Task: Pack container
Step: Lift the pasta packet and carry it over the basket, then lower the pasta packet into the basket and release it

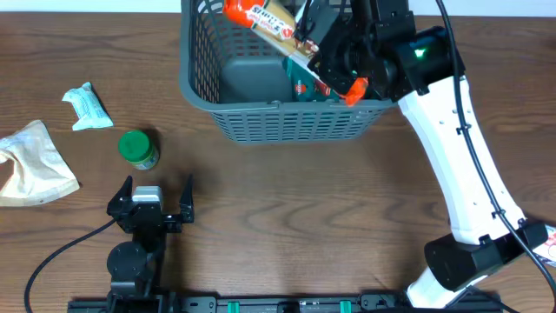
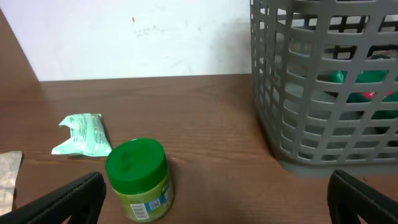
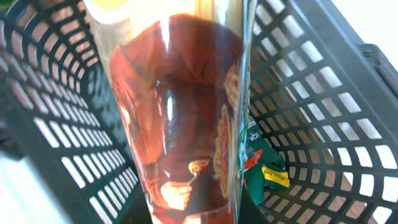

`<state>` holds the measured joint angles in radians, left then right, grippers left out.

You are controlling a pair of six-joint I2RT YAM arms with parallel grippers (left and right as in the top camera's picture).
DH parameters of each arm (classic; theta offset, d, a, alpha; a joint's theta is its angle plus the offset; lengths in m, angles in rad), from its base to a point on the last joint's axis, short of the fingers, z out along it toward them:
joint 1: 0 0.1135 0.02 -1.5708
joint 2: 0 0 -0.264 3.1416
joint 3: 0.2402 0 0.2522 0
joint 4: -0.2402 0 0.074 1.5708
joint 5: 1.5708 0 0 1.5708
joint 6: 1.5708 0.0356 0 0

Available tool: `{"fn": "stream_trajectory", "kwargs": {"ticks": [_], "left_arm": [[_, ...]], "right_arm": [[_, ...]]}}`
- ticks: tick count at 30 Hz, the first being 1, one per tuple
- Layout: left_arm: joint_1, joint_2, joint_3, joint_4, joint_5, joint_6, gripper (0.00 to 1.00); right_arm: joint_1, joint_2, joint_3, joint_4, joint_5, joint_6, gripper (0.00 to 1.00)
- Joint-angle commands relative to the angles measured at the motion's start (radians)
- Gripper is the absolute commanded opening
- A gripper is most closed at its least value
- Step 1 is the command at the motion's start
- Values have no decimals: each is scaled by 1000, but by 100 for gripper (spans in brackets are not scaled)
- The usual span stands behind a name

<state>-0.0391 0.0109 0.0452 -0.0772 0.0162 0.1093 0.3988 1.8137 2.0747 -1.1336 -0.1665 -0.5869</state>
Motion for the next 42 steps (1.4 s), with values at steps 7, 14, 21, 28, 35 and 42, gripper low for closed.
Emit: {"fn": "stream_trajectory", "kwargs": {"ticks": [7, 14, 21, 28, 35, 42], "left_arm": [[2, -7, -31, -14, -8, 10, 99], [2, -7, -31, -14, -8, 10, 99], [2, -7, -31, -14, -8, 10, 99], [2, -7, -31, -14, -8, 10, 99], [2, -7, -31, -14, -8, 10, 99], [2, -7, -31, -14, -8, 10, 99]], "right_arm": [[-10, 66, 16, -60, -55, -81, 1], [-10, 129, 8, -69, -56, -84, 1], [-9, 196, 6, -95, -97, -101, 1], [-9, 228, 3, -101, -105, -115, 1], [-10, 229, 3, -99, -104, -118, 24], [-10, 229, 3, -101, -103, -117, 54]]}}
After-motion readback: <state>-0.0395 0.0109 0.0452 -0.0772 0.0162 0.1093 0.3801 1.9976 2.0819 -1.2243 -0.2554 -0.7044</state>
